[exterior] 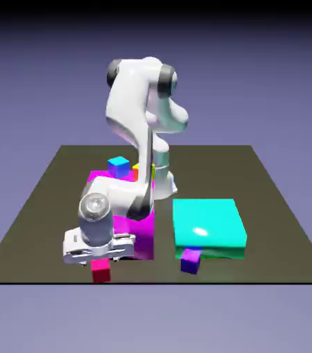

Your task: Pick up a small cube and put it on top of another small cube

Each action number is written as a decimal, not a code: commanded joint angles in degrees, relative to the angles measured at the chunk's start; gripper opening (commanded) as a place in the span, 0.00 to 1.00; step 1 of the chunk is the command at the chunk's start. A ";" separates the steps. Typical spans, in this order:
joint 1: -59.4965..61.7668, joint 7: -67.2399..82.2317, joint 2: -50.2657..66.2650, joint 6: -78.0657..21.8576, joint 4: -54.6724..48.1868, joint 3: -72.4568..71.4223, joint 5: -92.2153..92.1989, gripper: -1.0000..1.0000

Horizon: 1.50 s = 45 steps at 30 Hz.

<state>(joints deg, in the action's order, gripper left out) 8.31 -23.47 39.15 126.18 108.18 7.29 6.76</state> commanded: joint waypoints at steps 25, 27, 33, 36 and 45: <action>28.78 -38.02 -45.22 -22.83 9.80 -18.88 -21.41 0.00; 31.83 -42.00 -49.37 -24.31 11.33 -20.70 -23.57 0.00; 40.16 -53.52 -61.83 -27.85 21.52 -22.16 -28.60 0.00; 44.30 -59.27 -68.06 -29.58 26.80 -22.76 -31.07 0.00; 54.25 -73.33 -83.46 -33.57 41.83 -22.83 -36.66 0.00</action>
<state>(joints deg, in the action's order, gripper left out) 62.56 -96.80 -44.32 92.66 150.00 -15.55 -29.98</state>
